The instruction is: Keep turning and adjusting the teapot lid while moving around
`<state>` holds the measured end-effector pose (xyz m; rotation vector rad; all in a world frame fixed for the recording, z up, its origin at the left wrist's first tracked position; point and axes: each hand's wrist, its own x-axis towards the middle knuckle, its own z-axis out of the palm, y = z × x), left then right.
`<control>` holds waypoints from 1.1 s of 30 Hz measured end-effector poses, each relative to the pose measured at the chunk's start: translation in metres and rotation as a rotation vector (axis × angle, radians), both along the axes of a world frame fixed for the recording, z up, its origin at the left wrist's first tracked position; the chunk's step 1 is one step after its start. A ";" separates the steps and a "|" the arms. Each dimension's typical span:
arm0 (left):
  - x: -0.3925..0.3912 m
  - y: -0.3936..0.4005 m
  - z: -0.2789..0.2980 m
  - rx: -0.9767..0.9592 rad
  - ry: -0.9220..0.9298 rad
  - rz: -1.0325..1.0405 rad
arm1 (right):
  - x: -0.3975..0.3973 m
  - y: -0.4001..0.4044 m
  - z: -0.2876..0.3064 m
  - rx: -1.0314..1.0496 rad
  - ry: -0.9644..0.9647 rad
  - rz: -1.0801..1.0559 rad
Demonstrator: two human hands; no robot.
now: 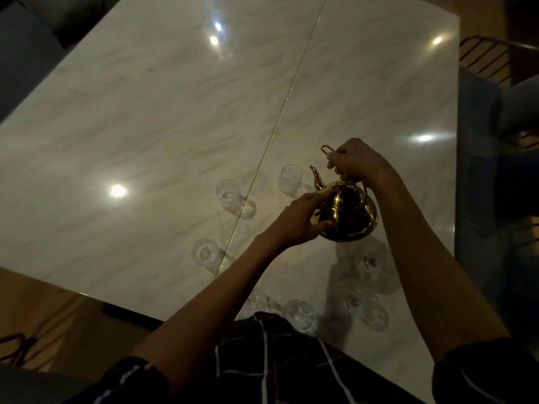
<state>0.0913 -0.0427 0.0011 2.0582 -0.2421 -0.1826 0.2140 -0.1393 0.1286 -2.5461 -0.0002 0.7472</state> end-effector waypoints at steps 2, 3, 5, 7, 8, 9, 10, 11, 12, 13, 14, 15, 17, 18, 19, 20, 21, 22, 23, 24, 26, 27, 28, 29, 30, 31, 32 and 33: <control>0.000 -0.001 0.001 0.003 -0.009 0.001 | 0.000 0.000 0.002 -0.003 -0.007 0.004; 0.000 -0.001 0.002 0.004 -0.013 0.001 | -0.001 0.000 0.003 -0.003 -0.009 0.007; 0.000 -0.002 0.003 0.000 -0.014 0.001 | -0.001 -0.001 0.005 0.001 -0.010 0.009; 0.000 -0.003 0.003 -0.004 -0.014 0.000 | -0.001 -0.001 0.007 -0.002 -0.009 0.010; 0.000 -0.003 0.004 -0.007 -0.015 0.001 | -0.001 -0.001 0.008 -0.006 -0.006 0.012; 0.001 -0.004 0.004 -0.008 -0.015 0.001 | 0.000 -0.001 0.009 -0.009 -0.001 0.013; 0.001 -0.004 0.005 -0.010 -0.018 0.002 | 0.001 0.000 0.011 -0.010 0.004 0.014; 0.001 -0.004 0.005 -0.012 -0.020 0.003 | 0.001 0.000 0.011 -0.012 0.008 0.016; 0.002 -0.005 0.006 -0.015 -0.022 0.004 | 0.001 0.000 0.012 -0.015 0.009 0.018; 0.002 -0.004 0.006 -0.016 -0.023 0.007 | 0.001 0.000 0.013 -0.019 0.006 0.023; 0.003 -0.004 0.006 -0.018 -0.024 0.007 | 0.001 0.000 0.014 -0.021 0.002 0.027; 0.003 -0.004 0.006 -0.019 -0.026 0.009 | 0.001 0.000 0.014 -0.021 -0.003 0.030; 0.003 -0.003 0.007 -0.018 -0.036 0.011 | 0.001 0.001 0.016 -0.017 -0.007 0.037; 0.003 -0.003 0.007 -0.020 -0.040 0.011 | 0.001 0.001 0.017 -0.015 -0.006 0.039; 0.003 -0.003 0.007 -0.019 -0.042 0.010 | 0.001 0.001 0.018 -0.012 -0.003 0.040; 0.004 -0.003 0.007 -0.018 -0.045 0.010 | 0.002 0.001 0.019 -0.007 0.000 0.040; 0.004 -0.003 0.007 -0.014 -0.046 0.008 | 0.002 0.001 0.020 -0.003 0.002 0.039; 0.005 -0.003 0.008 -0.011 -0.046 0.006 | 0.002 0.002 0.020 0.000 0.003 0.037; 0.005 -0.003 0.008 -0.008 -0.047 0.004 | 0.002 0.002 0.021 0.000 0.003 0.036; 0.006 -0.003 0.008 -0.008 -0.046 0.003 | 0.002 0.002 0.022 -0.001 0.005 0.034; 0.007 -0.003 0.009 -0.008 -0.043 0.001 | 0.003 0.002 0.023 -0.006 0.009 0.029; 0.007 -0.003 0.009 -0.006 -0.042 -0.002 | 0.004 0.002 0.023 -0.008 0.010 0.029; 0.007 -0.003 0.009 -0.004 -0.043 -0.003 | 0.004 0.002 0.023 -0.009 0.011 0.028; 0.008 -0.003 0.009 -0.003 -0.042 -0.004 | 0.005 0.003 0.023 -0.009 0.012 0.026; 0.008 -0.003 0.009 -0.002 -0.043 -0.004 | 0.005 0.003 0.023 -0.011 0.012 0.025; 0.008 -0.003 0.010 -0.002 -0.044 -0.005 | 0.005 0.003 0.023 -0.014 0.010 0.027; 0.009 -0.003 0.010 -0.003 -0.045 -0.006 | 0.005 0.003 0.024 -0.017 0.008 0.029; 0.009 -0.003 0.010 -0.003 -0.045 -0.006 | 0.005 0.003 0.024 -0.017 0.003 0.031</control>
